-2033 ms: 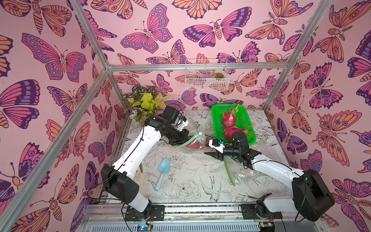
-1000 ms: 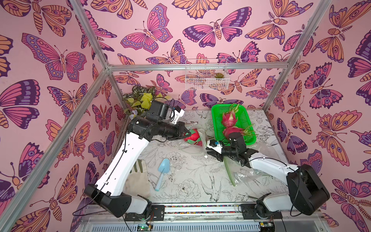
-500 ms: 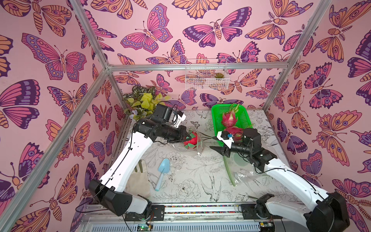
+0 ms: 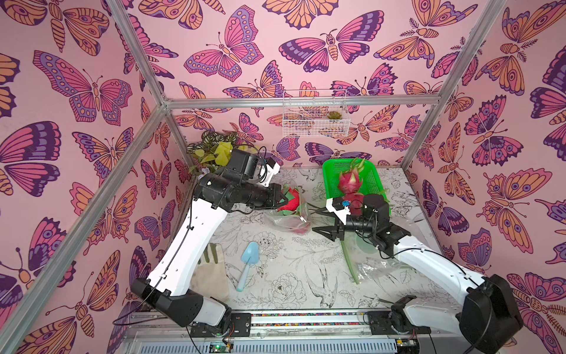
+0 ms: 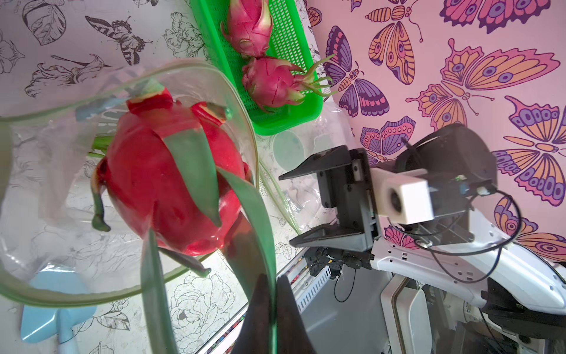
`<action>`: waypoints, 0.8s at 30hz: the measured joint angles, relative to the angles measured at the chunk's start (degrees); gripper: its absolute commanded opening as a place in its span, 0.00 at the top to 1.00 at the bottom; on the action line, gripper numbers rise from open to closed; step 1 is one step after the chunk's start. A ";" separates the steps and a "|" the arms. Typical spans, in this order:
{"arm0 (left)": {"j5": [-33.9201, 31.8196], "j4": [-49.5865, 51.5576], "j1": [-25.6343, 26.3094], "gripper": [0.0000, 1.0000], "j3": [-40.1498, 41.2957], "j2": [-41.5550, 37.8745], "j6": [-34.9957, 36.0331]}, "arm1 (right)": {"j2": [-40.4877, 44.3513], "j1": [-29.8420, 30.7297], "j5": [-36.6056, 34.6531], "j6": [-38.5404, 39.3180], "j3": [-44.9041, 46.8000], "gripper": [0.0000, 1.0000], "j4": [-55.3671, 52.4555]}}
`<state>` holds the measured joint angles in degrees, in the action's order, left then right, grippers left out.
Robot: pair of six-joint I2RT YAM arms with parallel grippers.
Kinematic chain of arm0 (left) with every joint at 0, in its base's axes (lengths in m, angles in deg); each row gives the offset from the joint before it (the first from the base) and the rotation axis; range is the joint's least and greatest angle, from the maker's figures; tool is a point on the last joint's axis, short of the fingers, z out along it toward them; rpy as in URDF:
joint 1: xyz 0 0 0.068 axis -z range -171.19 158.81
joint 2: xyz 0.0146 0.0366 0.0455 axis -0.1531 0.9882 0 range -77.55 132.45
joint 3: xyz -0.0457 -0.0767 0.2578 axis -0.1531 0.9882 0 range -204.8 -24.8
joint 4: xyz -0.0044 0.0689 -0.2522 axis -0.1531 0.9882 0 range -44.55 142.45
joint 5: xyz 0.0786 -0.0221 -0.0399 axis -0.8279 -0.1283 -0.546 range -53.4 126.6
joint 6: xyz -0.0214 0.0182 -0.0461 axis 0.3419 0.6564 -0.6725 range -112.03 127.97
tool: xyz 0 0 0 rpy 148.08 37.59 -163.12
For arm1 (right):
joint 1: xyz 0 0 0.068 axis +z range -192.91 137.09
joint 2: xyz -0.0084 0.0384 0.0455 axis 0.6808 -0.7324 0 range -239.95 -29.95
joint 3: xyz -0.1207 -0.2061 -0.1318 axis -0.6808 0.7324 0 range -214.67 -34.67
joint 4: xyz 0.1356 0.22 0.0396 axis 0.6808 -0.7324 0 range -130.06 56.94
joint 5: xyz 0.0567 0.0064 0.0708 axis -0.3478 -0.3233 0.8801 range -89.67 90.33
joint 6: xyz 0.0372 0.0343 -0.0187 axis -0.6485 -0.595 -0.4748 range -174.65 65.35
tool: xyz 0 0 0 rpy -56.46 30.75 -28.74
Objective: Open the zip-top bag and take out the dragon fruit
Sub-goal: Pick up the dragon fruit from the zipper food storage bag.
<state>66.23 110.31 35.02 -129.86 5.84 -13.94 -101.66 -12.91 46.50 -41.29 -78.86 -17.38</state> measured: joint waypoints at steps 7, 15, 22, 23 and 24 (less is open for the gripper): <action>-0.61 1.20 0.02 1.00 -4.70 0.28 -0.02 | -8.41 4.26 -5.42 -0.09 0.50 0.26 9.81; -0.55 1.22 0.02 1.00 -11.87 0.46 -0.04 | -15.28 4.46 -12.44 -4.17 -1.42 0.26 18.78; -1.33 0.79 0.26 1.00 -15.19 0.48 0.57 | -15.41 4.50 -14.56 -4.59 -2.43 0.26 20.63; -1.55 0.68 0.35 1.00 -15.19 0.61 0.68 | -15.39 4.50 -14.73 -4.59 -2.43 0.26 20.57; -1.86 0.42 0.46 1.00 -15.17 0.79 0.83 | -15.30 4.50 -15.02 -4.59 -2.43 0.26 20.35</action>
<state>64.37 110.72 35.48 -145.03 6.63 -13.11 -116.96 -8.41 31.48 -45.88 -81.28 2.97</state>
